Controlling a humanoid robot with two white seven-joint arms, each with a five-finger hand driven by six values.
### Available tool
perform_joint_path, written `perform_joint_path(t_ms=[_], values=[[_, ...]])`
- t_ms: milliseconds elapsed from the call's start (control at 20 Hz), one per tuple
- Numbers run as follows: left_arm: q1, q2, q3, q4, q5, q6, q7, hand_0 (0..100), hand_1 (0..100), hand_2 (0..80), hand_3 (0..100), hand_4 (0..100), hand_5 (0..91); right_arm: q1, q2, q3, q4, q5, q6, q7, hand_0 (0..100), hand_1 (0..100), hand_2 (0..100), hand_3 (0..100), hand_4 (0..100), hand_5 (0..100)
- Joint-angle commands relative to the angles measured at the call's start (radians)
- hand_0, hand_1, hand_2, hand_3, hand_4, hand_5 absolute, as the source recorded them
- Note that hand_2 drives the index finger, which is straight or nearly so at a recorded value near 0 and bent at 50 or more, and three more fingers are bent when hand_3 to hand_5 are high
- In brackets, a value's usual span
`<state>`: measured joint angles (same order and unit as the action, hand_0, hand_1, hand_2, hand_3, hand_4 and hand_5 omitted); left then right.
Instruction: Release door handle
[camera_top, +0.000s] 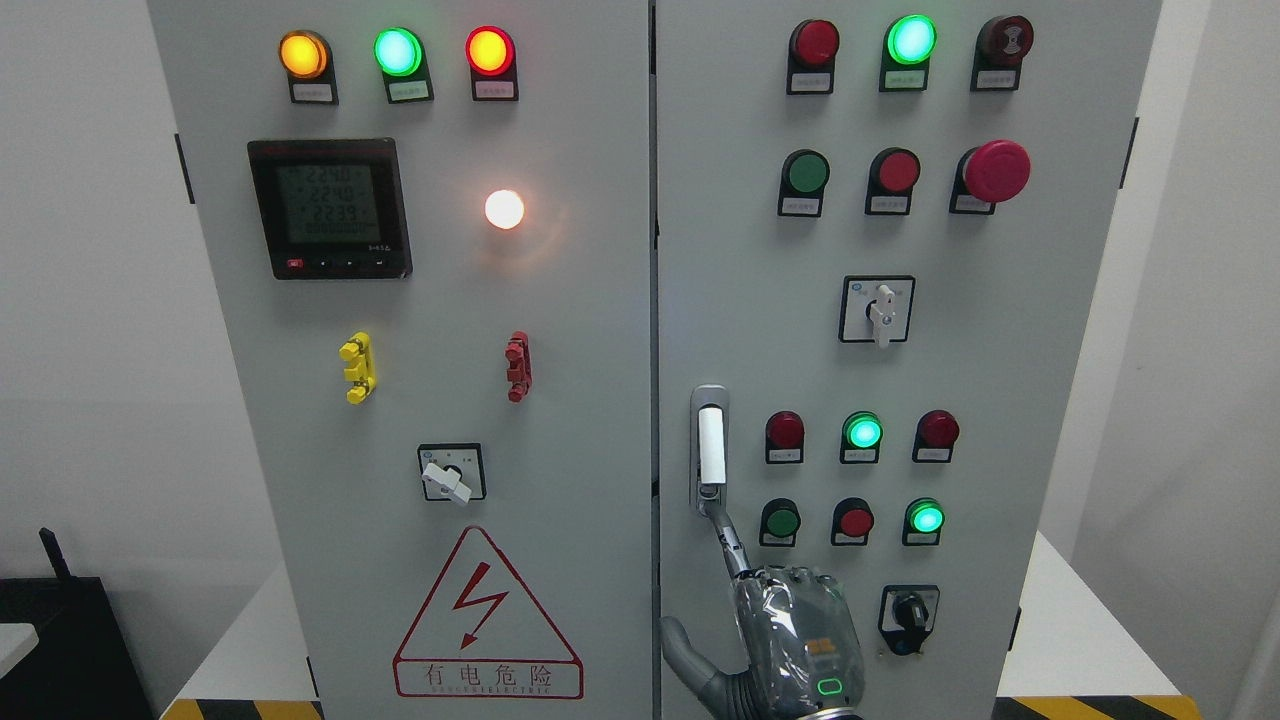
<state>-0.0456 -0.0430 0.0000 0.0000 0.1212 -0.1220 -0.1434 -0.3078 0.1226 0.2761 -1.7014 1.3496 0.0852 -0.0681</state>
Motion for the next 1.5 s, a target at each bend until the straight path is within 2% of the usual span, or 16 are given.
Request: perform_joint_path(t_ms=[0, 751, 1453], values=[[0.001, 0.0, 0.011, 0.017, 0.0, 0.001, 0.001, 12, 39, 0.0, 0, 0, 0.0, -0.008, 0.0, -0.001, -0.009, 0.0, -0.002, -0.006, 32, 25, 0, 100, 93, 98], [0.001, 0.0, 0.011, 0.017, 0.0, -0.001, 0.001, 12, 39, 0.0, 0, 0, 0.0, 0.035, 0.002, 0.002, -0.023, -0.001, -0.004, -0.009, 32, 25, 0, 100, 93, 98], [0.001, 0.0, 0.011, 0.017, 0.0, 0.001, 0.001, 12, 39, 0.0, 0, 0, 0.0, 0.044, -0.003, 0.002, -0.058, -0.004, -0.012, -0.019, 33, 25, 0, 100, 93, 98]])
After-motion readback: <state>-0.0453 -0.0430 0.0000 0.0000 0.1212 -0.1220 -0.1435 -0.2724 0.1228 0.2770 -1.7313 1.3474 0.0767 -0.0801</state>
